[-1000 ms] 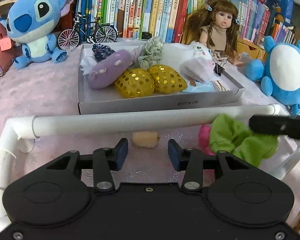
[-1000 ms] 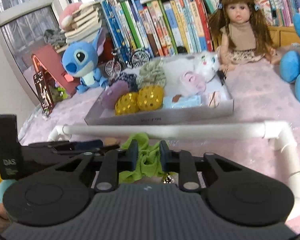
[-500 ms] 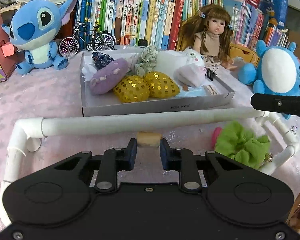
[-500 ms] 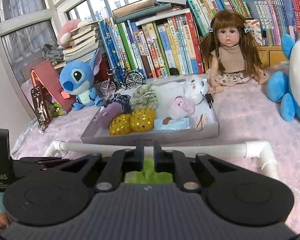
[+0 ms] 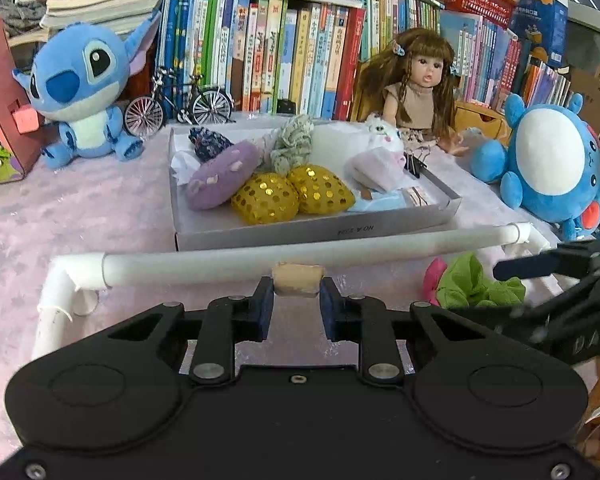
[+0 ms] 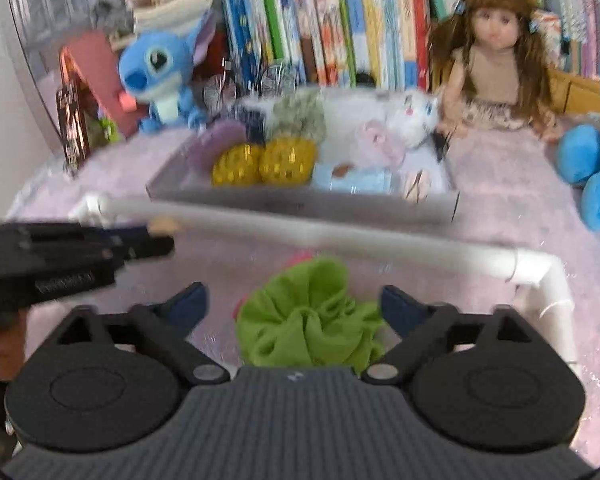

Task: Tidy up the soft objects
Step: 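Close the left tool on the beige sponge while the right tool lifts the scrunchie, then carry the beige sponge with the left tool while the right tool carries the scrunchie into the box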

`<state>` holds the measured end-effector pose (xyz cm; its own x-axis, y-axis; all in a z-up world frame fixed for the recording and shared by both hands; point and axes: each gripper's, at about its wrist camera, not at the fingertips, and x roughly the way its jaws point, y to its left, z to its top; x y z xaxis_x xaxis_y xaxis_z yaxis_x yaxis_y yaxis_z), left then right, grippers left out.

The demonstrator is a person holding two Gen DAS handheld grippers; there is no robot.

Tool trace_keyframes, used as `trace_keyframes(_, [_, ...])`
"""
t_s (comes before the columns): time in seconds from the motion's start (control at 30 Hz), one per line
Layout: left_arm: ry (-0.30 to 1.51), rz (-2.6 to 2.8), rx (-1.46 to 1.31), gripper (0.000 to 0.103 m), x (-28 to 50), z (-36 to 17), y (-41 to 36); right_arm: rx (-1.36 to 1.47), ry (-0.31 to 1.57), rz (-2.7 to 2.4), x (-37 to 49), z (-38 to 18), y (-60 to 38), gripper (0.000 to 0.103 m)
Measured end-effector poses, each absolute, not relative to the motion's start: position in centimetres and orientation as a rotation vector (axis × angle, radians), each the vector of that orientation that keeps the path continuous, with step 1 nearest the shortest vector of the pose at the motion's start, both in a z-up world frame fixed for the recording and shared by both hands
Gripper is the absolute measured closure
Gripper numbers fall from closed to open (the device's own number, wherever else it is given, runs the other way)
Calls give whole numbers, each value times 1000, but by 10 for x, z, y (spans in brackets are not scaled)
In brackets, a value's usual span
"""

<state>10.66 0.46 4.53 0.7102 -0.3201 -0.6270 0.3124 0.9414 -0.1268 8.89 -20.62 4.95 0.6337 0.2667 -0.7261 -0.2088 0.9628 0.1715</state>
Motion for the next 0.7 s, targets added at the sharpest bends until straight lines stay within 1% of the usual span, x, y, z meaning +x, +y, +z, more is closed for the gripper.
trace_keyframes(0.17, [679,-339,-19,80,108,49,6,26,928,250,97,35,-200,0])
trace_keyframes(0.23, [677,-335,-19,80,109,50,7,37,952,251,100,31,-200,15])
trace_keyframes(0.27, [677,-334,-19,80,109,50,7,47,958,250,100,30,-201,18])
trace_keyframes(0.33, [675,-329,-18,80,109,50,7,59,959,246,101,30,-202,28])
trace_keyframes(0.43, [672,-328,-10,80,110,50,6,78,949,245,98,32,-205,37])
trace_keyframes(0.53, [669,-328,-8,80,111,51,5,90,935,245,97,35,-206,44])
trace_keyframes(0.7, [666,-321,-12,80,113,52,5,101,910,254,93,43,-205,51])
